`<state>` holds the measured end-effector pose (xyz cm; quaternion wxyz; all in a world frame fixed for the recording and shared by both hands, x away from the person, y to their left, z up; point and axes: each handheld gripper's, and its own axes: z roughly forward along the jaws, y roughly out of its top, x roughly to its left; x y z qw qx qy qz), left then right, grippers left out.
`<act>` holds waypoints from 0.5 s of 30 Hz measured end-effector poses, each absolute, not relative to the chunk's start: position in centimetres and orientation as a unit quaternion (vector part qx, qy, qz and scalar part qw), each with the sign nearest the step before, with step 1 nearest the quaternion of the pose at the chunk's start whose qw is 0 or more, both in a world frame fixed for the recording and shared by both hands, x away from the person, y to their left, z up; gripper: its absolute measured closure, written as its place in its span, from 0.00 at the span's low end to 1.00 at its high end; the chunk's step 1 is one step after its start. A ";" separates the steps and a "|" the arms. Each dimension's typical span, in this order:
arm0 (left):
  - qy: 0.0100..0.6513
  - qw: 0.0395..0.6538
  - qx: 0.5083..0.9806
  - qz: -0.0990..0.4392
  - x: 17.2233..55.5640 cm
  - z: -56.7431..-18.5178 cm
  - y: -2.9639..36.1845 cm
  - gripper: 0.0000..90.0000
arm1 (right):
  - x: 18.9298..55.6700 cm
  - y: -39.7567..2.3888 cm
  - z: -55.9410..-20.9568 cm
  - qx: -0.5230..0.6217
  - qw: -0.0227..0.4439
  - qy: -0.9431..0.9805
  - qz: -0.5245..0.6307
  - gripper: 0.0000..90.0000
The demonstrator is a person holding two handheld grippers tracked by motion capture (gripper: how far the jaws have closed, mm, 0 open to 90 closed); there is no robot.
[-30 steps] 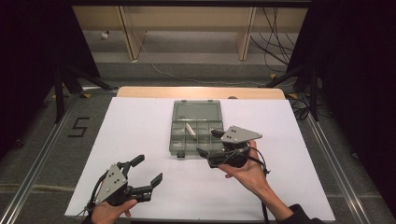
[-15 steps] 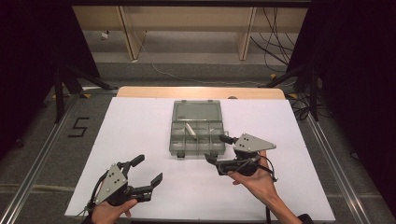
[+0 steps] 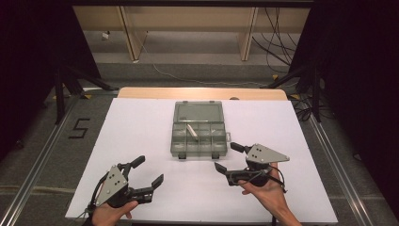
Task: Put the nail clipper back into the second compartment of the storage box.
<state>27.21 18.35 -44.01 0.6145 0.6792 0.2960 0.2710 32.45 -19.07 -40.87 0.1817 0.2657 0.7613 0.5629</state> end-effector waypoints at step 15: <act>0.296 0.614 0.680 0.271 27.2 -44.0 18.4 0.17 | 31.2 -20.9 -41.9 0.273 0.189 0.753 0.569 0.18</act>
